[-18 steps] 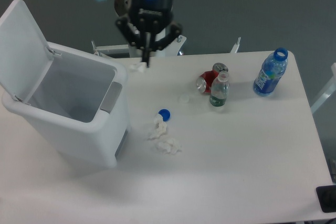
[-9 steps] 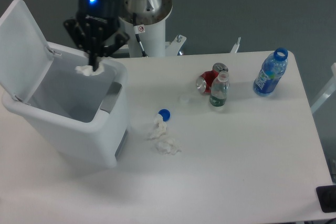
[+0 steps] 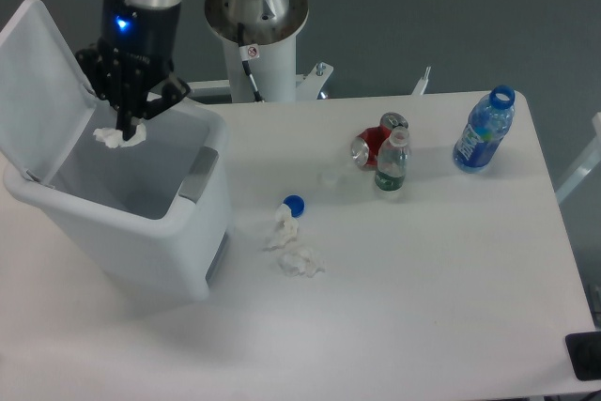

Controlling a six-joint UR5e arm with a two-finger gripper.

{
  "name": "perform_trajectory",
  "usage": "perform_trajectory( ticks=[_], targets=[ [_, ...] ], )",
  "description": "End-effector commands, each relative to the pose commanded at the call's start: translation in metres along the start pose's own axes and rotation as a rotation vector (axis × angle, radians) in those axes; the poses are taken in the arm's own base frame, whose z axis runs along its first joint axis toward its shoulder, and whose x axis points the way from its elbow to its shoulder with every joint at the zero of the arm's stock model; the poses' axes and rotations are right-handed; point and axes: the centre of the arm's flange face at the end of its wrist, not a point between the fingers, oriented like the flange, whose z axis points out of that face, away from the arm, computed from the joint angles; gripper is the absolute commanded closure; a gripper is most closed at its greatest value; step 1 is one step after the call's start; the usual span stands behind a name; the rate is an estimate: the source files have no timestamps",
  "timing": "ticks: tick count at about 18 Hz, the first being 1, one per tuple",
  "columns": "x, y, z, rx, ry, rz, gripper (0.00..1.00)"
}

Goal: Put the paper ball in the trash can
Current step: 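Lower the paper ball into the trash can and open the gripper, then raise the open gripper up out of the trash can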

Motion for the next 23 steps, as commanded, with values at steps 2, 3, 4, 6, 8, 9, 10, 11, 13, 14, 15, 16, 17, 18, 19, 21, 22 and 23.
perform_trajectory(
  ticks=[2,3,4,6,8,9,10,11,13,14,15,16,17,18,19,21,22,23],
  targets=[
    [0.0,-0.002,-0.003,0.02,-0.011,0.012,0.24],
    [0.0,-0.003,-0.003,0.024,-0.013,0.013,0.18],
    [0.0,-0.004,-0.004,0.031,-0.017,0.017,0.18],
    [-0.001,-0.004,-0.004,0.034,-0.019,0.018,0.17],
    [-0.001,-0.004,-0.004,0.034,-0.02,0.018,0.16],
    [-0.002,-0.004,-0.005,0.035,-0.021,0.017,0.14],
    [-0.002,-0.003,-0.007,0.038,-0.024,0.017,0.13],
    [-0.004,-0.003,-0.008,0.04,-0.026,0.015,0.13],
    [-0.012,-0.002,-0.014,0.054,-0.043,0.012,0.13],
    [-0.021,0.0,-0.019,0.065,-0.056,0.003,0.12],
    [-0.03,0.001,-0.025,0.079,-0.072,-0.001,0.05],
    [-0.038,0.002,-0.027,0.088,-0.087,-0.003,0.0],
    [-0.042,0.003,-0.027,0.089,-0.094,-0.003,0.0],
    [-0.047,0.003,-0.029,0.093,-0.103,-0.007,0.0],
    [-0.053,0.005,-0.03,0.095,-0.111,-0.007,0.0],
    [-0.068,0.01,-0.033,0.092,-0.126,0.016,0.0],
    [-0.079,0.013,-0.036,0.091,-0.133,0.01,0.0],
    [-0.087,0.015,-0.036,0.09,-0.137,-0.013,0.0]
  ],
)
